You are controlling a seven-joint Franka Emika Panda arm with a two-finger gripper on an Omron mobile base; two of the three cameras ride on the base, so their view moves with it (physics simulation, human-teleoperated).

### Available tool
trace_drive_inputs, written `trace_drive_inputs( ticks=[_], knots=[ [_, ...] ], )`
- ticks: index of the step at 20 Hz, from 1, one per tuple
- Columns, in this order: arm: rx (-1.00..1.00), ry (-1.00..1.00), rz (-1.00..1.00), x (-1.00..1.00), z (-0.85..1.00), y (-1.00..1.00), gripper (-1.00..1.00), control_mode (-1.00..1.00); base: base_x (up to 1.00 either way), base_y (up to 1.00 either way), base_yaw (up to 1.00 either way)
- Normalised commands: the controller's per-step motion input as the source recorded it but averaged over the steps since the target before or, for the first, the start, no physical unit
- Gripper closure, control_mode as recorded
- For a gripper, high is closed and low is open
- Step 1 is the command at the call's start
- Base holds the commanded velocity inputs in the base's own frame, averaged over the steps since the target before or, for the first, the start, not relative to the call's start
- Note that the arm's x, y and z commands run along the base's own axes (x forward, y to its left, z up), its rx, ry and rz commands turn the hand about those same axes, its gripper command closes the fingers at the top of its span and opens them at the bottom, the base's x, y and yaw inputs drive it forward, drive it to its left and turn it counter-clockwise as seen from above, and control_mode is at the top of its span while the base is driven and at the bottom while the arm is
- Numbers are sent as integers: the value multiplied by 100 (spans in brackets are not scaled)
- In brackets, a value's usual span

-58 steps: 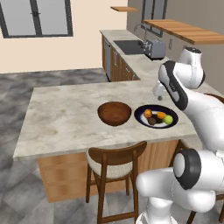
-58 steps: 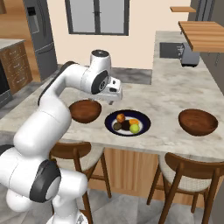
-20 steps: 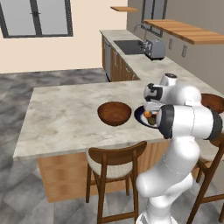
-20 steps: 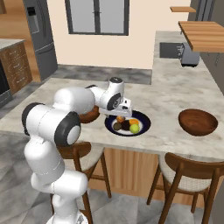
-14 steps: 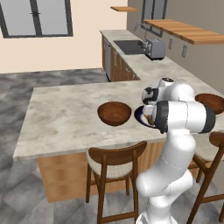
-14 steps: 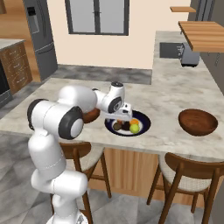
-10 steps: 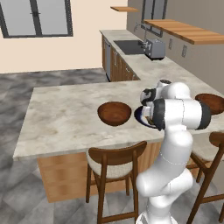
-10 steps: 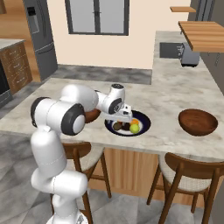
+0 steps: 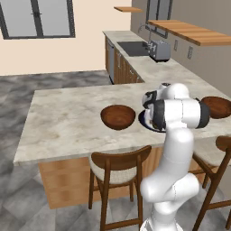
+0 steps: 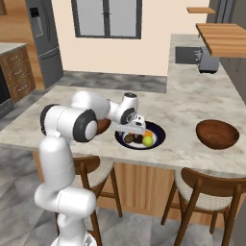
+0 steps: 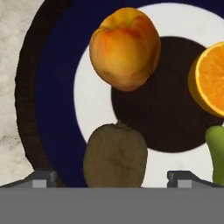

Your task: Take the fruits from the plate on the dining counter and place two fruits in each bowl.

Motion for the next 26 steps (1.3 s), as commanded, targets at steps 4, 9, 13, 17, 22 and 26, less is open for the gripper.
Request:
trace_drive_inputs(
  ticks=[4, 9, 13, 17, 22, 26],
  knots=[
    [0, 4, 0, 2, -19, 0, -100, -100, 0, 0, 0],
    [0, 0, 0, 0, 0, 0, -100, -100, 0, 0, 0],
    [0, 0, 0, 0, 0, 0, -100, -100, 0, 0, 0],
    [0, 0, 0, 0, -15, 0, -100, -100, 0, 0, 0],
    [0, 0, 0, 0, -19, 0, -100, -100, 0, 0, 0],
    [0, 0, 0, 0, -4, 0, 100, -100, 0, 0, 0]
  ],
)
